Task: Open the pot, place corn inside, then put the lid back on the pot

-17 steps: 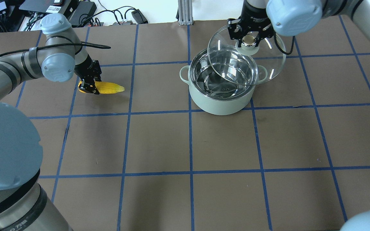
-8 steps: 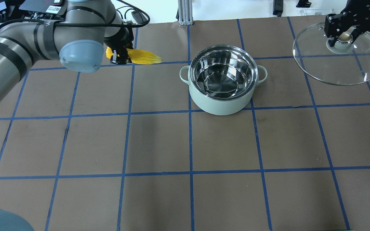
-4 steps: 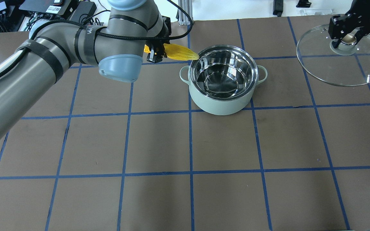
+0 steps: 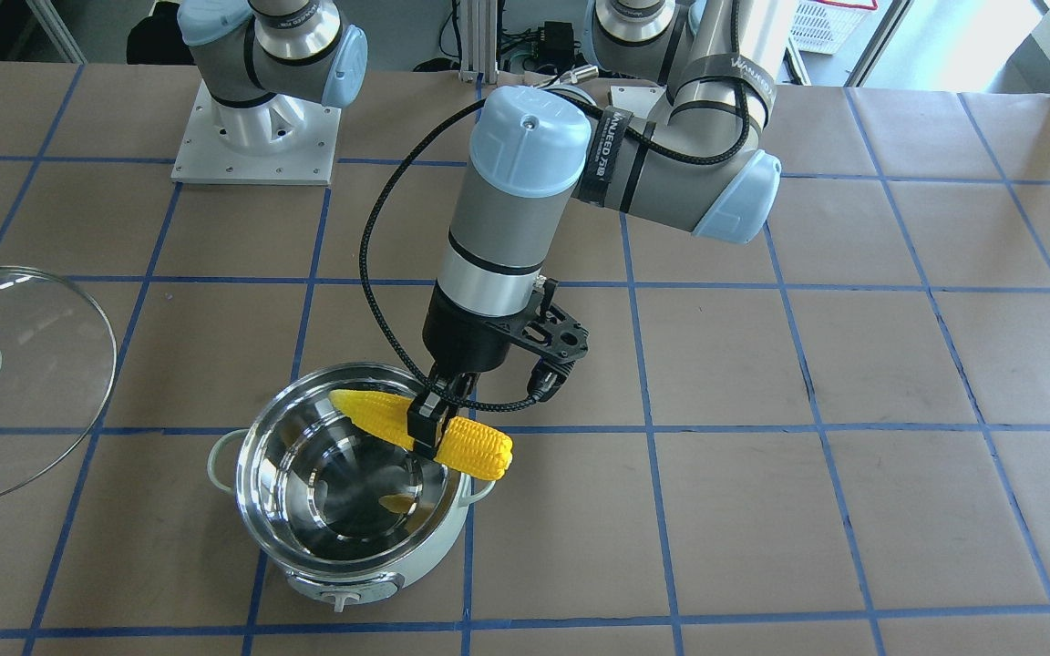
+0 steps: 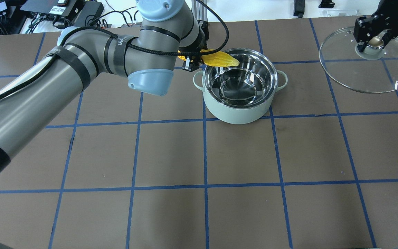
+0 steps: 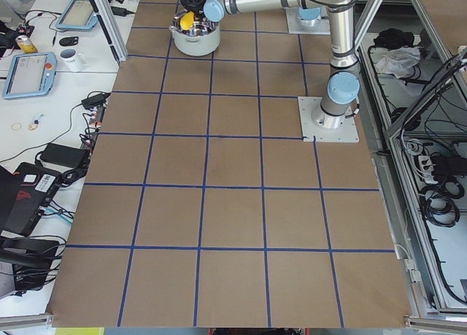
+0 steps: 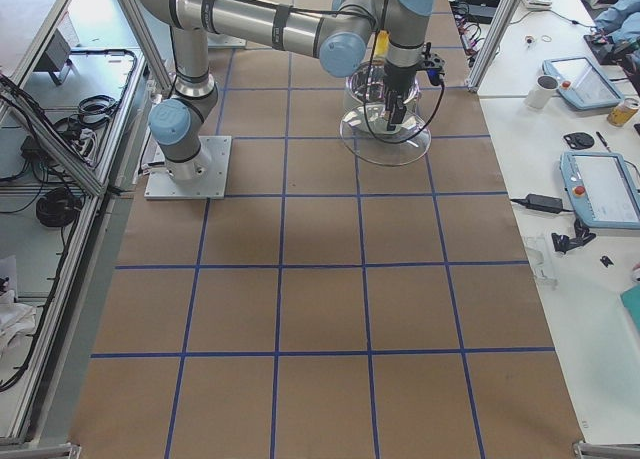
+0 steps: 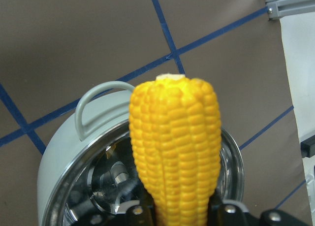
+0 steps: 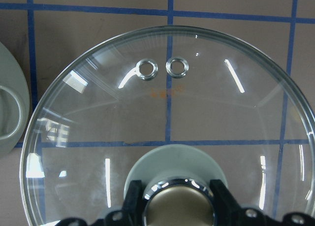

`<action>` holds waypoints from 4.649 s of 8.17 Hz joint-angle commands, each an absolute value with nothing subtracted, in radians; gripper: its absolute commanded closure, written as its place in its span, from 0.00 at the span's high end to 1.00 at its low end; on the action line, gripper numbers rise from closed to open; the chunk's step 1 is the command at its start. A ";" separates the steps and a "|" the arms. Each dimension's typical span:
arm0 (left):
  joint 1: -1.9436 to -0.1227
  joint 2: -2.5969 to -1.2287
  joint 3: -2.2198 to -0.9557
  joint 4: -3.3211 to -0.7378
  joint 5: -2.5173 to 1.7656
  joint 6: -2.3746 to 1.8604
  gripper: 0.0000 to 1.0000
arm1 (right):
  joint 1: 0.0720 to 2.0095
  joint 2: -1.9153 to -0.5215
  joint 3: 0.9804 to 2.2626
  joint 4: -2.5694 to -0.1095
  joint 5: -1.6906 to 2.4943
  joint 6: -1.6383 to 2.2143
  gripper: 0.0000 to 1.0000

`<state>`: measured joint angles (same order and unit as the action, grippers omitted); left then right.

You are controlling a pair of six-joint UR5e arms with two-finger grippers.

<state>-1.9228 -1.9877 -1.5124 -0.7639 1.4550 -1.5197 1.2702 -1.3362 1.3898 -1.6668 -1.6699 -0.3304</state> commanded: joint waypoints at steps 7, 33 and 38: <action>-1.979 -2.148 -1.420 -0.698 1.399 -1.601 0.00 | 1.270 -1.336 1.390 -1.666 -1.669 -0.331 0.36; -1.628 -1.786 -1.416 -1.293 1.582 -0.221 1.00 | 1.747 -1.148 1.341 -1.939 -1.617 0.368 0.37; -1.631 -1.737 -1.451 -1.338 1.586 -0.215 1.00 | 1.747 -1.143 1.365 -1.891 -1.615 0.390 0.37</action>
